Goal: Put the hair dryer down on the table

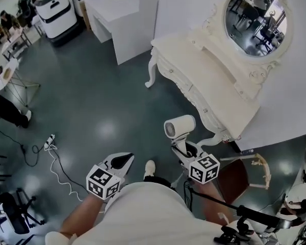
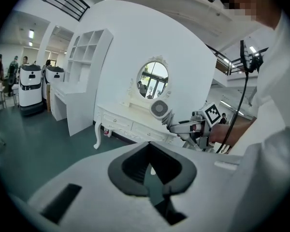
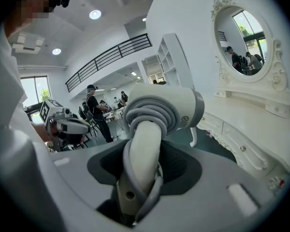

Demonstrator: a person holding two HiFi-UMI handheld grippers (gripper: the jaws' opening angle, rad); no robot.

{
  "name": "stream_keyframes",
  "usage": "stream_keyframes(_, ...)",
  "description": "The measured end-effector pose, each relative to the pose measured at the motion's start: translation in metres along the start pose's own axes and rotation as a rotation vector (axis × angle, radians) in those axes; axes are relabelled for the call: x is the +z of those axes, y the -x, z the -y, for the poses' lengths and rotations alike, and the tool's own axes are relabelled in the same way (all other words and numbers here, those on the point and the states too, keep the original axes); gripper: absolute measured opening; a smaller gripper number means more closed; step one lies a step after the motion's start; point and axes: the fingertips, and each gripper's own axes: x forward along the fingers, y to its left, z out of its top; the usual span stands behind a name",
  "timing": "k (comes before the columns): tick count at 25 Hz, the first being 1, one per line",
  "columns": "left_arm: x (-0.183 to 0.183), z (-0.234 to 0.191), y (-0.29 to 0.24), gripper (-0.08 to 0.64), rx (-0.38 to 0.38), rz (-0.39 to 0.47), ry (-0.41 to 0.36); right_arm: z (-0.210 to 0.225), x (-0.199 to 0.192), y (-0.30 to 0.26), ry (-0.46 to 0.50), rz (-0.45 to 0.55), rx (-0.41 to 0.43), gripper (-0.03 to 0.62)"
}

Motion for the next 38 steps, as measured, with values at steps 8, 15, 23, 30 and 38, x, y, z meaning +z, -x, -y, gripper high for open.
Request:
stream_keyframes(8,0.066,-0.037,-0.072,-0.002,-0.015,0.026,0.0,0.084,0.037,-0.043,-0.007,-0.023,-0.018,0.187)
stream_keyframes(15,0.092,-0.111,-0.121,-0.002,-0.053,-0.005,0.03,0.142,0.068,-0.101,-0.034,-0.045,-0.066,0.187)
stream_keyframes(23,0.183,-0.221,-0.173,-0.002,-0.19,-0.017,-0.037,0.194,0.154,-0.18,-0.059,-0.037,-0.184,0.187)
stream_keyframes(30,0.236,-0.318,-0.2,-0.002,-0.243,-0.048,-0.053,0.247,0.237,-0.254,-0.045,-0.007,-0.239,0.187)
stream_keyframes(38,0.275,-0.357,-0.257,-0.002,-0.229,-0.057,-0.011,0.349,0.307,-0.291,0.008,-0.033,-0.247,0.187)
